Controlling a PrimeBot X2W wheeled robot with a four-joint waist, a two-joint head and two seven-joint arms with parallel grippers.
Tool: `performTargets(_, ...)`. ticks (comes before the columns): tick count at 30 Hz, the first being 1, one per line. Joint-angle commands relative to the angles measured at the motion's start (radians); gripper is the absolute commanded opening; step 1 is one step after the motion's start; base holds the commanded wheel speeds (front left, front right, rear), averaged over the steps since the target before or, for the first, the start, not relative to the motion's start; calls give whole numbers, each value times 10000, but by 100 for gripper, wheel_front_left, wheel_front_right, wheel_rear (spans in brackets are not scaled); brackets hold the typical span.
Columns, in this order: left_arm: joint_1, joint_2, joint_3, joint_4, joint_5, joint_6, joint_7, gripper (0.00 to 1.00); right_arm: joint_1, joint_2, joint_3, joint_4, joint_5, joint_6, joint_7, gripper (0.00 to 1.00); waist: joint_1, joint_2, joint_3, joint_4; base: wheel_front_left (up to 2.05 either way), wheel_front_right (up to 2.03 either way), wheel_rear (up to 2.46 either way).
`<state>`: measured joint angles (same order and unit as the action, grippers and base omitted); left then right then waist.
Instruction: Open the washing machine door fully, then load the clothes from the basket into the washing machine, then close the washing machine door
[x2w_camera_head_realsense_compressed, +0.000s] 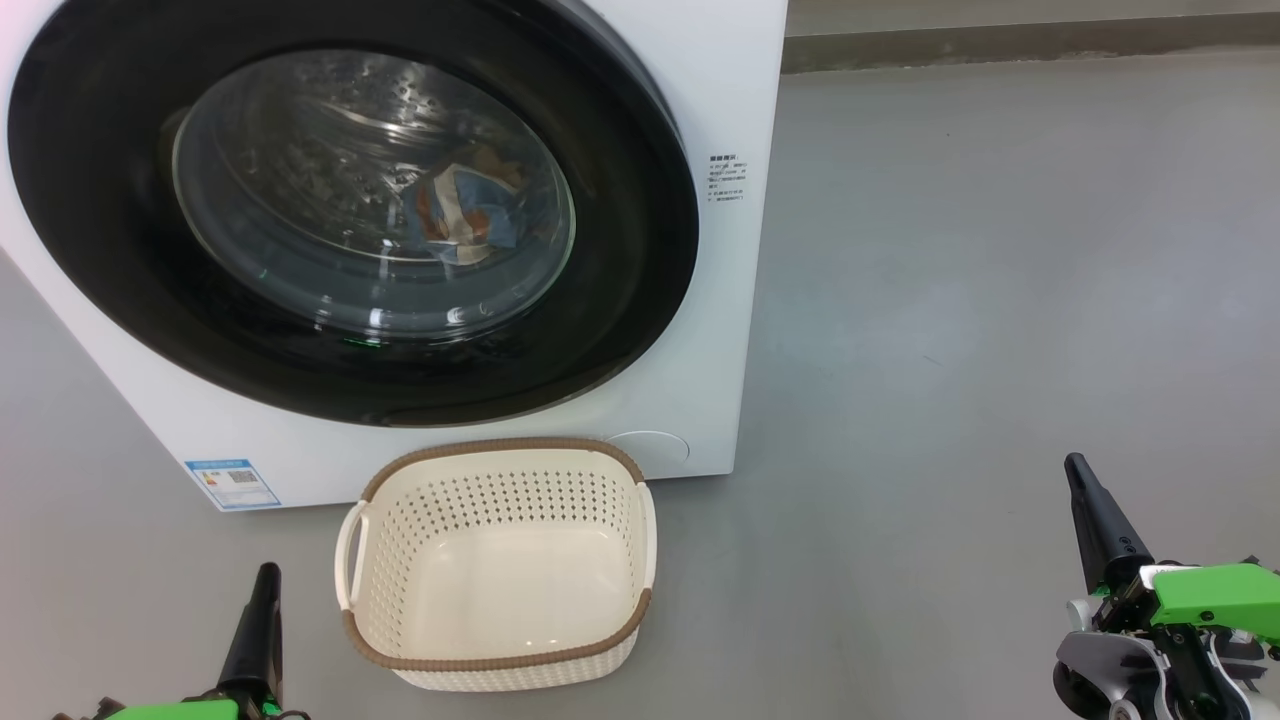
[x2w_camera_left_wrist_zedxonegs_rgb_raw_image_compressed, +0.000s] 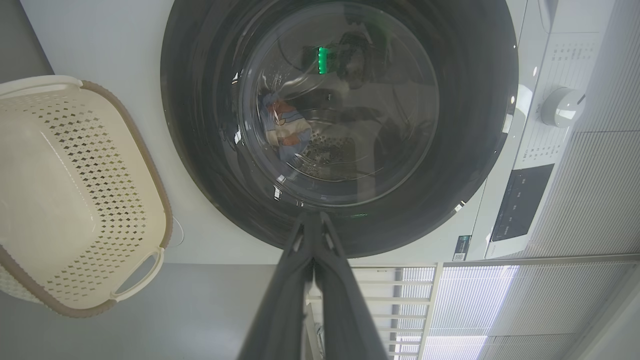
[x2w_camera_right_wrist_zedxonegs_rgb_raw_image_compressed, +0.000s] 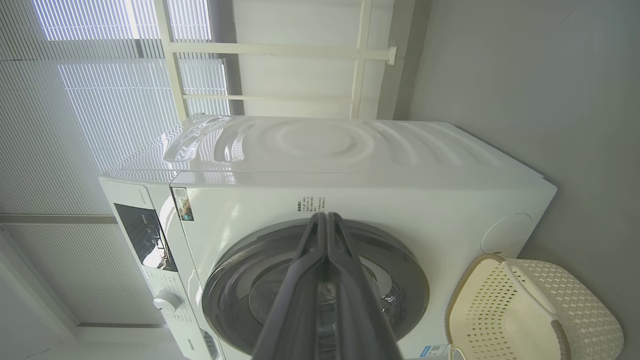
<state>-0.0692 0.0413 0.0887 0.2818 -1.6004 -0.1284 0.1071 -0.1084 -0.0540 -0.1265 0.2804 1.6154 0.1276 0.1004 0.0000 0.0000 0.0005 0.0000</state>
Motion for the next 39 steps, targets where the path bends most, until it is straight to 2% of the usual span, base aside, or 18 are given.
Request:
performTargets(1, -460, 89, 270, -307, -66, -23, 73, 0, -56, -37, 214, -303, 6, 31, 56, 0, 0, 0, 0, 0, 0, 0, 0)
performTargets(39, -460, 89, 268, -308, -68, -23, 72, 0, -59, -19, 189, -302, -15, 31, 76, 0, 0, 0, 0, 0, 0, 0, 0)
